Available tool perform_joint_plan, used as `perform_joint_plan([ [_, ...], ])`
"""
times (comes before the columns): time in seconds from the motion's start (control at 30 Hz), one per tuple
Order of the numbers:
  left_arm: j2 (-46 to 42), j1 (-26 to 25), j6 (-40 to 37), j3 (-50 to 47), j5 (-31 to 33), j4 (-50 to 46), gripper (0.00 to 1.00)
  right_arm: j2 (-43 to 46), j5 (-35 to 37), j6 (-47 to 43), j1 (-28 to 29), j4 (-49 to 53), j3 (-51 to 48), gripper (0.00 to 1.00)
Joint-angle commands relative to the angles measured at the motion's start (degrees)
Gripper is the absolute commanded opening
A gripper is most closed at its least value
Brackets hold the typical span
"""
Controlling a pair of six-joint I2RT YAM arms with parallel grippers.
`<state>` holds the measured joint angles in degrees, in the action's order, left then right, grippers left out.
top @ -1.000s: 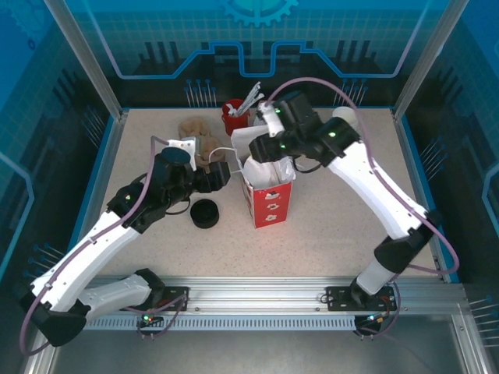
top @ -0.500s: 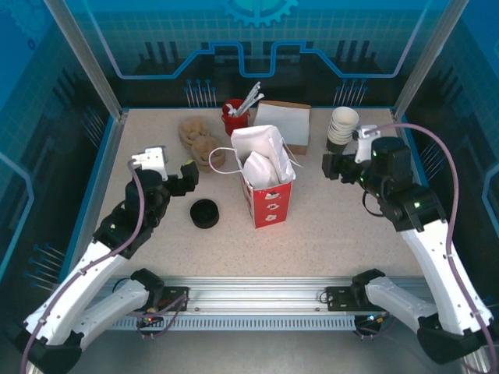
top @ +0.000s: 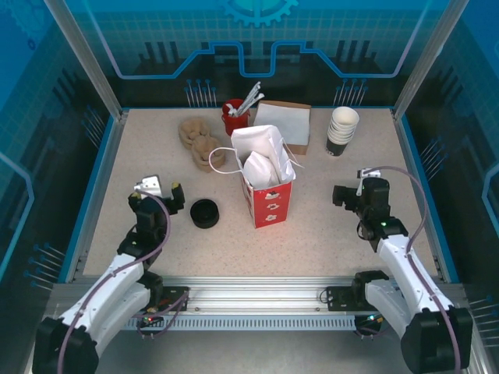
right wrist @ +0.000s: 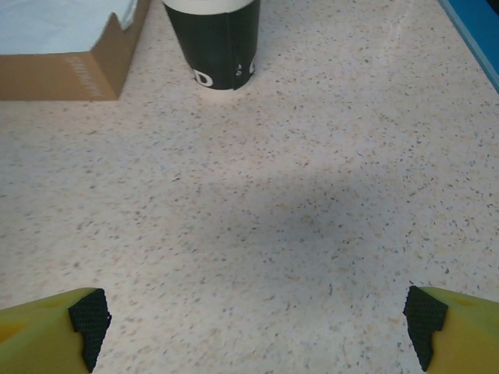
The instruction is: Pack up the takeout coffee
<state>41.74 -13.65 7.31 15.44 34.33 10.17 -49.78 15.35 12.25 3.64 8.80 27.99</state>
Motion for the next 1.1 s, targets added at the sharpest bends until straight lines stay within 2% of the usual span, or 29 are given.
perform_joint_plan([
  [0.0, 4.96, 3.67, -1.60, -3.49, -4.89, 13.99, 0.99, -3.29, 1.61, -3.37, -0.87, -19.78, -3.63, 1.00],
  [0.1, 14.10, 7.20, -1.33, -3.43, -9.51, 19.11, 0.99, -9.15, -0.49, -5.47, -0.86, -28.28, -5.55, 1.00],
  [0.2, 21.20, 8.19, -3.34, -1.36, -11.76, 23.65, 0.99, -16.51, -1.03, -7.42, -0.97, -37.35, -6.56, 1.00],
  [0.3, 26.72, 9.34, -3.87, -1.19, -14.44, 32.15, 0.99, -23.99, -2.66, -8.02, -1.59, -44.86, -6.31, 1.00],
  [0.47, 33.80, 10.05, -7.55, 0.74, -18.78, 39.50, 0.99, -30.03, -8.01, -9.16, -1.68, -48.18, -4.00, 1.00],
  [0.63, 41.86, 10.93, -7.57, 2.14, -22.62, 45.59, 0.99, -35.09, -11.84, -11.66, -1.05, -57.52, -6.80, 1.00],
  [0.77, 47.57, 10.93, -8.52, 3.21, -23.94, 49.23, 0.99, -36.31, -12.74, -12.90, -0.23, -51.94, -3.38, 1.00],
  [0.8, 46.33, 11.09, -7.88, 4.42, -24.43, 44.48, 0.99, -36.55, -12.67, -12.81, -0.28, -52.47, -3.37, 1.00],
  [0.9, 46.69, 11.58, -7.16, 6.38, -23.89, 41.56, 0.99, -36.44, -12.57, -12.94, -0.21, -52.14, -3.38, 1.00],
  [1.07, 46.97, 11.72, -7.22, 6.18, -23.95, 42.66, 0.99, -36.44, -12.73, -12.83, -0.37, -52.11, -3.29, 1.00],
])
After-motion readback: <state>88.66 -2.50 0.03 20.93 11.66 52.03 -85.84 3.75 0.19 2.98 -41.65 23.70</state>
